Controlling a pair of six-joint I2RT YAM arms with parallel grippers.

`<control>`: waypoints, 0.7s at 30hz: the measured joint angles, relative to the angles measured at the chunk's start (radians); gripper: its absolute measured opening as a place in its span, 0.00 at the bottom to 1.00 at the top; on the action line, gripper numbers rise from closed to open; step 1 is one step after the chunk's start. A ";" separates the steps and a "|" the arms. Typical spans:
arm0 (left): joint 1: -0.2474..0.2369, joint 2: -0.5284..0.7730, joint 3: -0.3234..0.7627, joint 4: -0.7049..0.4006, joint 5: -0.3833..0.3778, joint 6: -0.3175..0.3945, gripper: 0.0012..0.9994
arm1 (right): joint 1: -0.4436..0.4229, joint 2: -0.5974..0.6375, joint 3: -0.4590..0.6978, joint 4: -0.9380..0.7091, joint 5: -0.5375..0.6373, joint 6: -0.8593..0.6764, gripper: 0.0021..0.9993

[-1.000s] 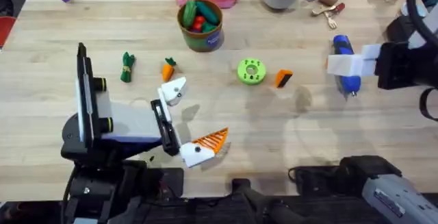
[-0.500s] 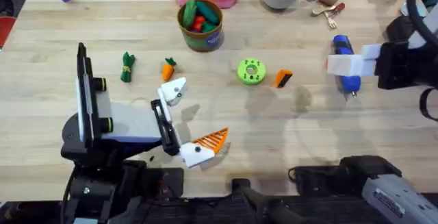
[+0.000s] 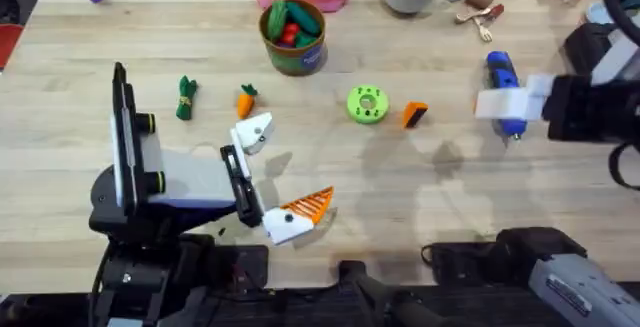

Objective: Pick up the gripper from the table and insert it into the empty holder that is missing its gripper. Then pick up a screw, insert it into the mounting hole, and use the screwdriver to tighten it. Finally, clean up the table by picking up the vegetable and placing it into the bucket.

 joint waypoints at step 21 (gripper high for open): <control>0.000 0.000 0.000 0.000 0.000 0.000 0.99 | 0.283 0.278 0.208 -0.150 0.067 0.262 1.00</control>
